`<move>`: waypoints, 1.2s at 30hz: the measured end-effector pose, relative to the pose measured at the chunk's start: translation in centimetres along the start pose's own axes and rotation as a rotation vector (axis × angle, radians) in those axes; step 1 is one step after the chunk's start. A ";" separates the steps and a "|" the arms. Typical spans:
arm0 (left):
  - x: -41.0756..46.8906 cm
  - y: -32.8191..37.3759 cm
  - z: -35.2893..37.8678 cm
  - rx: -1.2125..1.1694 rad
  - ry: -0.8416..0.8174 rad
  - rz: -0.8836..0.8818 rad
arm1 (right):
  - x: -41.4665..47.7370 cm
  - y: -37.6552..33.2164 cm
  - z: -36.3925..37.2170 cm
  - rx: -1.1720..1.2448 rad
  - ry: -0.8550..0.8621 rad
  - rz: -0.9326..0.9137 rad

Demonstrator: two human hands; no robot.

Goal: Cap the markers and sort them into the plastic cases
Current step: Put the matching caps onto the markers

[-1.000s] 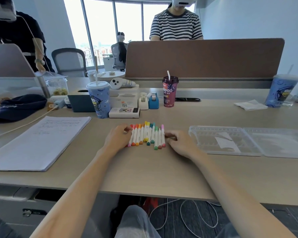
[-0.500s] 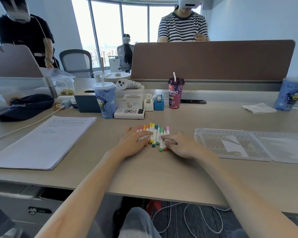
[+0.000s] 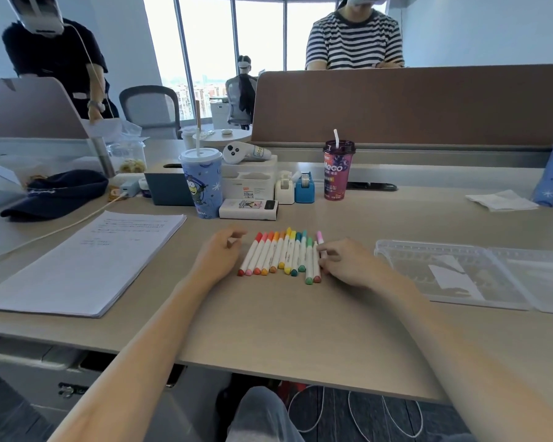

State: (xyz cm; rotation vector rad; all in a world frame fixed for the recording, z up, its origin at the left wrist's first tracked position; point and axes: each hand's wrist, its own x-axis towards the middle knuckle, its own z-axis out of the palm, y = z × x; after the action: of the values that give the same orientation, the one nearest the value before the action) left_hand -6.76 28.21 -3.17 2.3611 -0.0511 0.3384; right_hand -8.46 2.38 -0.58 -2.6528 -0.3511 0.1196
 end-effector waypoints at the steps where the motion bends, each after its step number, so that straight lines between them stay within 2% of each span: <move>1: -0.1 -0.2 -0.1 0.012 -0.020 0.001 | 0.1 0.0 -0.1 0.005 0.008 0.003; 10: 0.3 -0.7 0.6 -0.023 -0.053 -0.037 | 0.2 1.6 -0.4 0.269 0.106 0.142; 15: 0.5 -0.6 0.8 0.004 -0.038 -0.047 | -0.4 1.9 -0.8 0.356 0.102 0.167; 21: -0.1 0.4 1.1 0.074 0.083 0.023 | -0.6 2.0 -0.9 0.410 0.195 0.122; 24: -0.6 1.3 1.6 0.156 0.134 0.147 | -1.0 2.1 -0.8 0.348 0.244 0.069; 28: -1.3 3.0 3.2 0.222 0.033 0.300 | -1.8 2.4 0.2 0.147 0.237 -0.006; 31: -2.3 4.6 4.3 0.239 -0.046 0.389 | -2.9 2.2 0.7 0.108 0.220 -0.050; 36: -3.3 6.7 5.3 0.275 -0.064 0.450 | -4.7 1.2 1.6 0.066 0.179 -0.127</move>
State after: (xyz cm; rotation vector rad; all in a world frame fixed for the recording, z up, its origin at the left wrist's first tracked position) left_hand -9.60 19.56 -3.20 2.6186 -0.6083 0.5108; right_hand -12.97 0.75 -2.44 -2.5437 -0.4462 -0.1428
